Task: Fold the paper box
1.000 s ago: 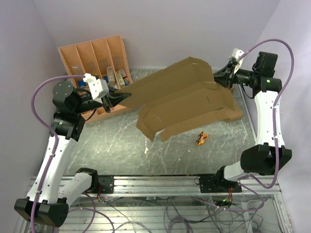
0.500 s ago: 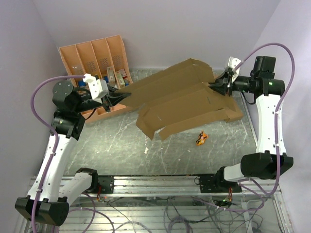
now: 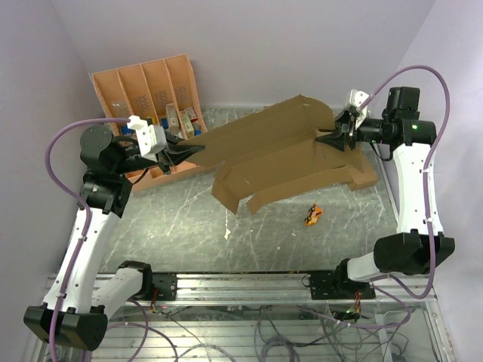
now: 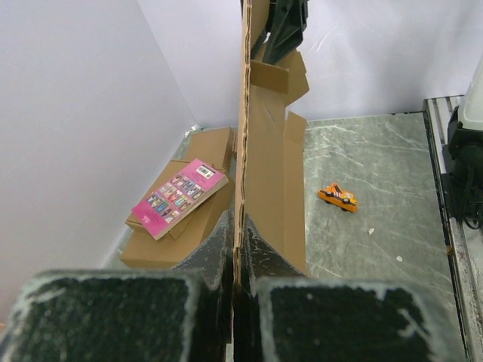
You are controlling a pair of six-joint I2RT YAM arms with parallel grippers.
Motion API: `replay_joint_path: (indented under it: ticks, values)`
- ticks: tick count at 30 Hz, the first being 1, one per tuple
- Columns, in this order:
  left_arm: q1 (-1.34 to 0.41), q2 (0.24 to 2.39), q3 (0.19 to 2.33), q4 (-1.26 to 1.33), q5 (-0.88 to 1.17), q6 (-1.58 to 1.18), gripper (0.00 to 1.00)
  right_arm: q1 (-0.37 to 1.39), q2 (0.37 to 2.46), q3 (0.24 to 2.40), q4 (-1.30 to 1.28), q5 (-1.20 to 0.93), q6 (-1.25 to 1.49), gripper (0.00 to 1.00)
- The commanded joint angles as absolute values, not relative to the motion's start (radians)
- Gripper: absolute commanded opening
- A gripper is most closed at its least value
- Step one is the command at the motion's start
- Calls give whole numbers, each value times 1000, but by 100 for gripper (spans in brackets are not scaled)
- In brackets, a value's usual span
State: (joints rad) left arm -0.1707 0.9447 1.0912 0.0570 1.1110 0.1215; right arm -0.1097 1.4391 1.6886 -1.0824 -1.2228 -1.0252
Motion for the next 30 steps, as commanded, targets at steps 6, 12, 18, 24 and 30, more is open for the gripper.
replay_joint_path:
  ticks: [6,12,18,24,30]
  values:
    - [-163,947,1108,167,1207,85,7,-94,1459,1700,-1029,-1316,-1029,33]
    - [-141,966,1118,191,1221,47,7,-94,1453,1676,-1035,-1340,-1084,34]
    - [-110,984,1074,419,1261,-146,7,-97,1488,1691,-1116,-1319,-1184,34]
    - [-107,1002,1064,524,1286,-231,7,-96,1608,1797,-1376,-1338,-1442,34]
    - [-107,1021,1058,606,1308,-300,7,-91,1579,1748,-1250,-1382,-1385,40]
